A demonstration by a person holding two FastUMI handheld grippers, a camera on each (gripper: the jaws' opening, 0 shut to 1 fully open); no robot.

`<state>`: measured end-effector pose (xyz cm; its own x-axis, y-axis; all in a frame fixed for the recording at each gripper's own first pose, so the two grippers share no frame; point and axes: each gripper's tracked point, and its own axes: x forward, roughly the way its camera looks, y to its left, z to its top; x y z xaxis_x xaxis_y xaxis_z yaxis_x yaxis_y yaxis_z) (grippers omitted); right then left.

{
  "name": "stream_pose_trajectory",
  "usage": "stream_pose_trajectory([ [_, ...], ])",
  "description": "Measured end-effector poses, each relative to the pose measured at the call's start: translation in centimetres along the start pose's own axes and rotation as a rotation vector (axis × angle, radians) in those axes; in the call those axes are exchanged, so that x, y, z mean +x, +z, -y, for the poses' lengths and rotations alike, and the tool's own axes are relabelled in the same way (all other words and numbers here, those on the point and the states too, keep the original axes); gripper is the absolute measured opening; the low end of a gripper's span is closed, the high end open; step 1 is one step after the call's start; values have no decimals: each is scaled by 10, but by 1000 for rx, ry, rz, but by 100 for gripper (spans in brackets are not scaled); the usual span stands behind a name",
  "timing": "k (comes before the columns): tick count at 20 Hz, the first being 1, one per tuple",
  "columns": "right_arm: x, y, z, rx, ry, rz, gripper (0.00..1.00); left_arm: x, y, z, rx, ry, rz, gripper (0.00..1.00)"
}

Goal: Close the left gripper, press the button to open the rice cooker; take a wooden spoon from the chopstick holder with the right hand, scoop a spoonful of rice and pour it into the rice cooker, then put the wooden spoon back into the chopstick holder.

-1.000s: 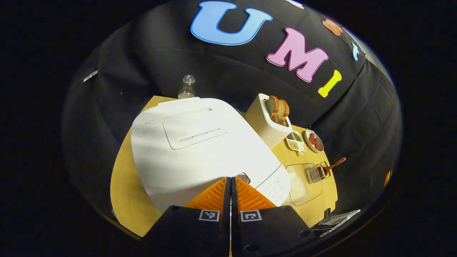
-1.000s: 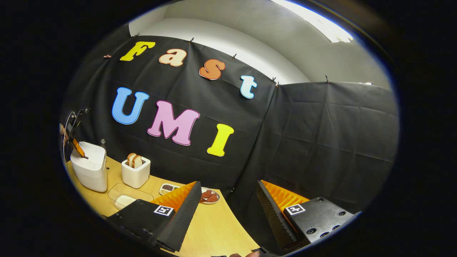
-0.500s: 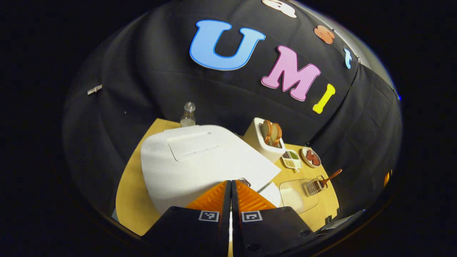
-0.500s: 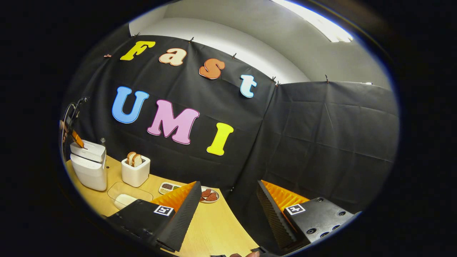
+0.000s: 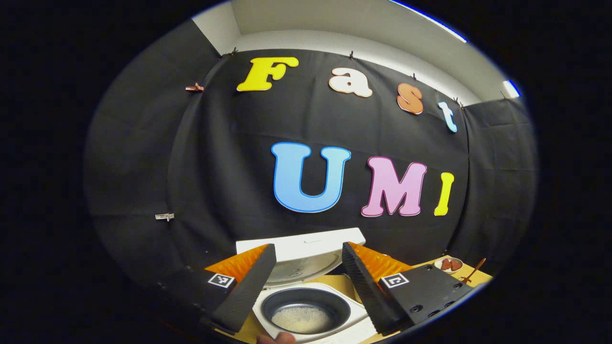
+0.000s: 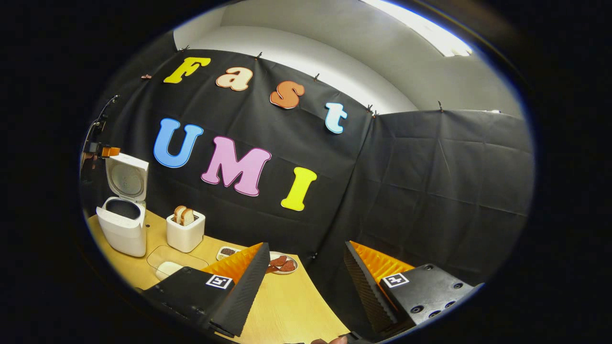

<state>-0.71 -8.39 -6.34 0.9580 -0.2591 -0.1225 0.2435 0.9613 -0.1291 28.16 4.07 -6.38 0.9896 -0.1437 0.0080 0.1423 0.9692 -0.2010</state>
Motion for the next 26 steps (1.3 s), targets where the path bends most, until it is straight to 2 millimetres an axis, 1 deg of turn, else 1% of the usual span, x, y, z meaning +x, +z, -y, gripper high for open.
stream_pose_trajectory([
  [2, 1, -1, 0, 3, 5, -2, 97, -10, 8, -1, -55, -1, 22, 95],
  [5, 4, -6, -3, 19, 28, -11, 97, -31, 5, -3, -128, 17, 16, 96],
  [7, 10, -16, -10, 43, 62, -29, 97, -47, 7, -5, -143, 42, 28, 95],
  [9, 22, -30, -17, 74, 101, -55, 97, -65, 8, -7, -132, 79, 31, 95],
  [11, 38, -48, -24, 108, 135, -82, 98, -84, 8, -1, -111, 94, 26, 95],
  [13, 55, -69, -35, 117, 175, -110, 97, -103, 4, 4, -45, 117, 16, 95],
  [14, 63, -82, -42, 125, 204, -127, 98, -112, 2, 5, -8, 140, 11, 95],
  [15, 70, -94, -51, 141, 238, -148, 98, -120, 1, 10, 14, 155, 3, 95],
  [18, 92, -127, -74, 214, 316, -207, 98, -144, -6, 36, 42, 158, -26, 95],
  [20, 111, -148, -86, 258, 343, -230, 98, -157, -13, 55, 60, 152, -54, 95],
  [22, 131, -173, -95, 289, 355, -260, 98, -172, -20, 66, 88, 155, -87, 95],
  [24, 152, -197, -102, 334, 354, -289, 98, -181, -27, 79, 96, 155, -119, 95],
  [26, 168, -224, -114, 394, 363, -326, 98, -189, -38, 86, 95, 170, -148, 95],
])
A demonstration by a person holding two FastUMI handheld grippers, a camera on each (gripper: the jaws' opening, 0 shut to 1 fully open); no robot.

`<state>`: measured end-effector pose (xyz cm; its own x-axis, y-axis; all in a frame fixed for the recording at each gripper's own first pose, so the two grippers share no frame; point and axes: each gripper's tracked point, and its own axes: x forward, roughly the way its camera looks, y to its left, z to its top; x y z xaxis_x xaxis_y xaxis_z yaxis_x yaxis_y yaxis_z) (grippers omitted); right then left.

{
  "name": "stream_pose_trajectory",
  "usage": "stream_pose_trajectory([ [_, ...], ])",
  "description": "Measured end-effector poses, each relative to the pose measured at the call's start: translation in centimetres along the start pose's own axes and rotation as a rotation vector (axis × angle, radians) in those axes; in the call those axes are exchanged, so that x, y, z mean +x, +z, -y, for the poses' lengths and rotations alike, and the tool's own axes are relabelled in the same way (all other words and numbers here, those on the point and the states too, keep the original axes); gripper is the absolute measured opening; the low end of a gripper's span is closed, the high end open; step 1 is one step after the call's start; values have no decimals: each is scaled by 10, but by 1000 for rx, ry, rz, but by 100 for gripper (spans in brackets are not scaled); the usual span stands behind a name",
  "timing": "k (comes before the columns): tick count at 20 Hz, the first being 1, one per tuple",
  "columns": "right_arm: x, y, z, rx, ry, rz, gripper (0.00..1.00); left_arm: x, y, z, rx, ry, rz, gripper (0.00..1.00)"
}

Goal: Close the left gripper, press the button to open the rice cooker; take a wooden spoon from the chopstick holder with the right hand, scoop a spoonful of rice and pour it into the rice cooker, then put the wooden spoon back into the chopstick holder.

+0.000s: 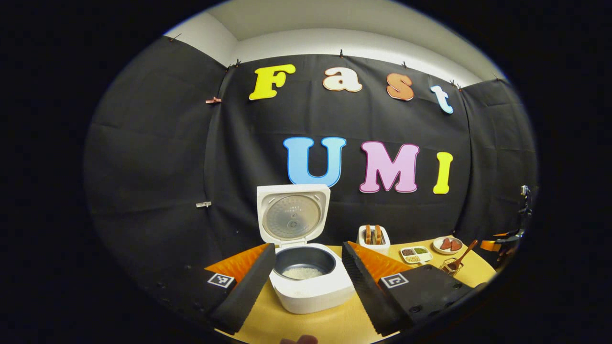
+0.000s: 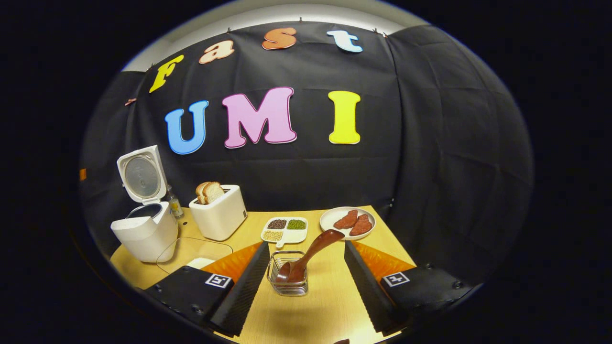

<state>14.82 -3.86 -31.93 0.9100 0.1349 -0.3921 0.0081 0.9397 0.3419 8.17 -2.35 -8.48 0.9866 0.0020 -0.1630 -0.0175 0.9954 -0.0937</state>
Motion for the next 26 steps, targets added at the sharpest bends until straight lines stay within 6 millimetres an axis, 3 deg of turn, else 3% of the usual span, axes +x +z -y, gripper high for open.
stream_pose_trajectory([
  [4, 47, -41, 10, 90, 12, -56, 96, -11, -22, 11, 4, 18, -32, 95],
  [6, 68, -51, 11, 114, 15, -67, 86, -14, -33, 10, 32, 40, -49, 95],
  [9, 90, -57, 7, 129, 22, -72, 84, -18, -43, 8, 44, 47, -75, 95],
  [10, 96, -61, 10, 134, 6, -78, 78, -19, -44, 5, 47, 54, -81, 95],
  [11, 102, -64, 7, 148, 16, -82, 65, -21, -45, 2, 49, 58, -84, 95],
  [12, 102, -67, 0, 157, 29, -96, 45, -23, -44, -1, 50, 60, -83, 95],
  [13, 103, -70, -7, 157, 43, -105, 34, -24, -45, -3, 51, 66, -82, 95],
  [14, 102, -73, -11, 148, 47, -108, 43, -24, -45, -7, 49, 72, -85, 95],
  [17, 100, -90, -14, 129, 48, -146, 43, -28, -48, -13, 44, 80, -94, 95],
  [18, 103, -85, -7, 119, 29, -137, 43, -28, -48, -15, 45, 83, -97, 95],
  [19, 102, -87, -9, 133, 31, -130, 30, -29, -48, -18, 48, 86, -99, 95],
  [21, 100, -83, -7, 155, 43, -131, 34, -30, -48, -19, 52, 86, -100, 95],
  [23, 98, -87, -4, 158, 36, -136, 27, -30, -48, -24, 54, 92, -102, 95],
  [26, 94, -85, -2, 110, -2, -115, 28, -28, -49, -28, 58, 97, -108, 95],
])
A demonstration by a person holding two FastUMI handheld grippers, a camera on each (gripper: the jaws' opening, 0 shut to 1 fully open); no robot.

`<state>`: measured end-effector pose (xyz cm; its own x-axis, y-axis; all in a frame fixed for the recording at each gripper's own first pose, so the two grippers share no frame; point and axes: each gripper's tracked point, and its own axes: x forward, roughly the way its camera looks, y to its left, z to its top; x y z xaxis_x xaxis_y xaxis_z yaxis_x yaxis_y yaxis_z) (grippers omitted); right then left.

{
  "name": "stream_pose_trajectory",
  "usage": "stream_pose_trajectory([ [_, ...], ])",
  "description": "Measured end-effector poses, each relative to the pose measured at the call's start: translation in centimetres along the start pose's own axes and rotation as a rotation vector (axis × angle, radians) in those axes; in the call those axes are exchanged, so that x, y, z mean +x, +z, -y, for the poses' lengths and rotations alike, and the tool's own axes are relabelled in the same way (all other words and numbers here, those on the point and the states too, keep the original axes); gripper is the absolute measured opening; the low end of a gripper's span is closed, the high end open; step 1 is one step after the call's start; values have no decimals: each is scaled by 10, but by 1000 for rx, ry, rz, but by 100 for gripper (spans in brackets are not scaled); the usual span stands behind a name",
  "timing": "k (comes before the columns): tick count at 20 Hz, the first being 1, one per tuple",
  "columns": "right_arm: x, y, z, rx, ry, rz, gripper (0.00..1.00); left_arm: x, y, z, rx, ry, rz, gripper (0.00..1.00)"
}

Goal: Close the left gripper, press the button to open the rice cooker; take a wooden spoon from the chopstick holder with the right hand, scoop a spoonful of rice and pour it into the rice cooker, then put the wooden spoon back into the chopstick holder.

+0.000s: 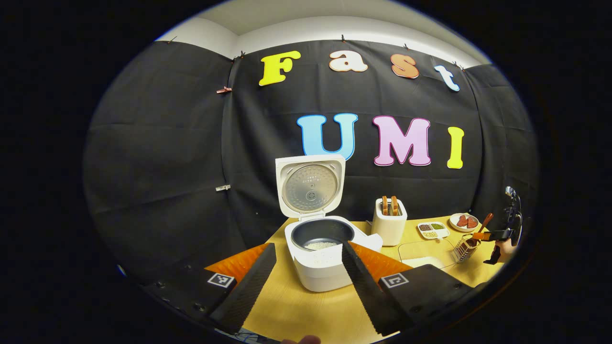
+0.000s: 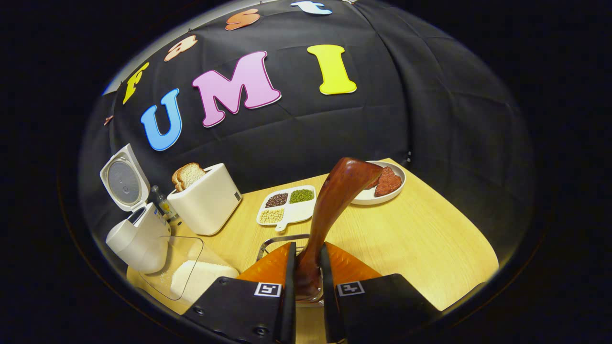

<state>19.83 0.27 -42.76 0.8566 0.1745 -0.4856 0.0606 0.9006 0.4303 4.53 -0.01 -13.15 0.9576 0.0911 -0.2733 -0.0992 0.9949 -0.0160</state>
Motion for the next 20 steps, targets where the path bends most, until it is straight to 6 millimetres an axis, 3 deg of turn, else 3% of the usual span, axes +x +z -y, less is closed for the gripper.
stream_pose_trajectory([
  [6, -5, 1, 2, -34, -54, 34, 26, 4, -4, -7, -7, 5, -15, 95],
  [7, -6, 1, 1, -51, -58, 38, 33, 5, -5, -7, -4, 4, -15, 95],
  [11, -13, 8, -1, -96, -55, 62, 37, 9, -6, -8, -3, -3, -16, 95],
  [12, -13, 7, -4, -82, -45, 55, 31, 10, -6, -7, -6, -3, -19, 95],
  [14, -13, 5, -11, -60, -17, 48, 34, 12, -8, -7, -14, -3, -22, 95],
  [15, -14, 4, -17, -53, 2, 44, 26, 11, -9, -7, -16, -4, -24, 95],
  [16, -12, 3, -23, -48, 20, 40, 33, 11, -8, -7, -16, -4, -25, 95],
  [17, -8, -5, -24, -50, 22, 15, 24, 12, -9, -7, -15, -4, -26, 95],
  [18, -7, -12, -22, -50, 17, -12, 33, 12, -9, -8, -14, -3, -25, 95],
  [20, -2, -3, -17, -27, 7, 0, 36, 11, -7, -8, -10, -3, -24, 95],
])
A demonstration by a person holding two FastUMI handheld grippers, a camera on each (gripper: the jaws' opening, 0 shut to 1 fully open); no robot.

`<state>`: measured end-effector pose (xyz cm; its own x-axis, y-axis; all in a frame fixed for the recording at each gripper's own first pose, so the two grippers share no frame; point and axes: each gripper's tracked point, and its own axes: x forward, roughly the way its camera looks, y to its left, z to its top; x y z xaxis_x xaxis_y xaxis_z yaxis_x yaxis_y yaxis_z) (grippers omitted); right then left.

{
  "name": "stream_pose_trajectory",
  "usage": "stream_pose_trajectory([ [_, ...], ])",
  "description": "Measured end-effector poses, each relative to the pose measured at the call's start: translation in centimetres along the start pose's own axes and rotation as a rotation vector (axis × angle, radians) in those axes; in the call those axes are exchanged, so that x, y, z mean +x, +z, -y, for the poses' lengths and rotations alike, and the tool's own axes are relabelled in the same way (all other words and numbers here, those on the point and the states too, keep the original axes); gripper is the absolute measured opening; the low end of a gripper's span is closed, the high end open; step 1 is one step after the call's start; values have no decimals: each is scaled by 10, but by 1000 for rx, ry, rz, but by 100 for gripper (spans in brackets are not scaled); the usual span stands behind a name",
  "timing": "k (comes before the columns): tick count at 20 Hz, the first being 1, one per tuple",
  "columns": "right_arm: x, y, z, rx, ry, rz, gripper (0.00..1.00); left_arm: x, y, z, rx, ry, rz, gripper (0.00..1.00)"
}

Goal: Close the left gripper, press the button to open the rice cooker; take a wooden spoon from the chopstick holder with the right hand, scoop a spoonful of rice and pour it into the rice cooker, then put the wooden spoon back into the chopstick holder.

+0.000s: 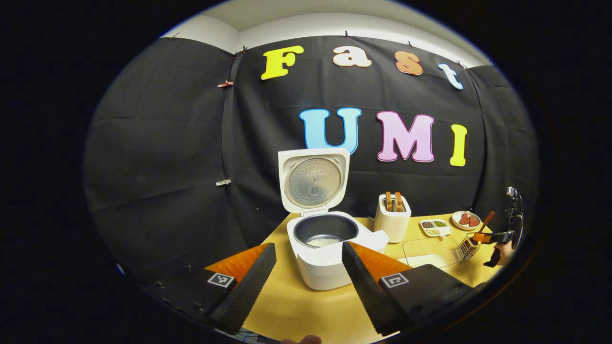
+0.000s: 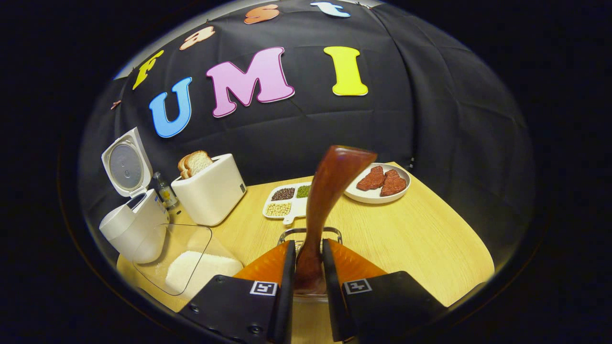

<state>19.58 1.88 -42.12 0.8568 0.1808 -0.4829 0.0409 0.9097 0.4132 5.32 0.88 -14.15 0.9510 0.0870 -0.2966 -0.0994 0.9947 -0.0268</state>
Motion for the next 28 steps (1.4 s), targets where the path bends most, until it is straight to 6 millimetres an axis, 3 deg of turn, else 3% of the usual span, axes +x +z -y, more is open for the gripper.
stream_pose_trajectory([
  [3, -2, -3, -1, 46, 7, -23, 23, -2, 1, -1, 11, 2, 4, 95],
  [5, -5, 1, 3, 65, 6, -17, 23, -2, 2, -1, 8, 1, 5, 95],
  [10, -21, 41, 10, 148, 13, 58, 23, -4, 0, -3, -19, 2, 4, 95],
  [13, -37, 66, 2, 138, 25, 104, 23, -5, -1, -6, -32, 6, 6, 95],
  [17, -64, 100, -52, 79, 120, 160, 23, -7, 0, -10, -46, 9, 18, 95],
  [20, -70, 104, -107, 23, 210, 154, 23, -8, 0, -12, -46, 7, 23, 95],
  [25, -53, 61, -166, -137, 239, 45, 23, -8, -3, -21, -49, 10, 19, 95],
  [26, -51, 53, -175, -174, 239, 29, 18, -8, -3, -23, -48, 13, 19, 95],
  [28, -40, 35, -184, -268, 210, 0, 23, -7, -2, -26, -44, 17, 21, 95],
])
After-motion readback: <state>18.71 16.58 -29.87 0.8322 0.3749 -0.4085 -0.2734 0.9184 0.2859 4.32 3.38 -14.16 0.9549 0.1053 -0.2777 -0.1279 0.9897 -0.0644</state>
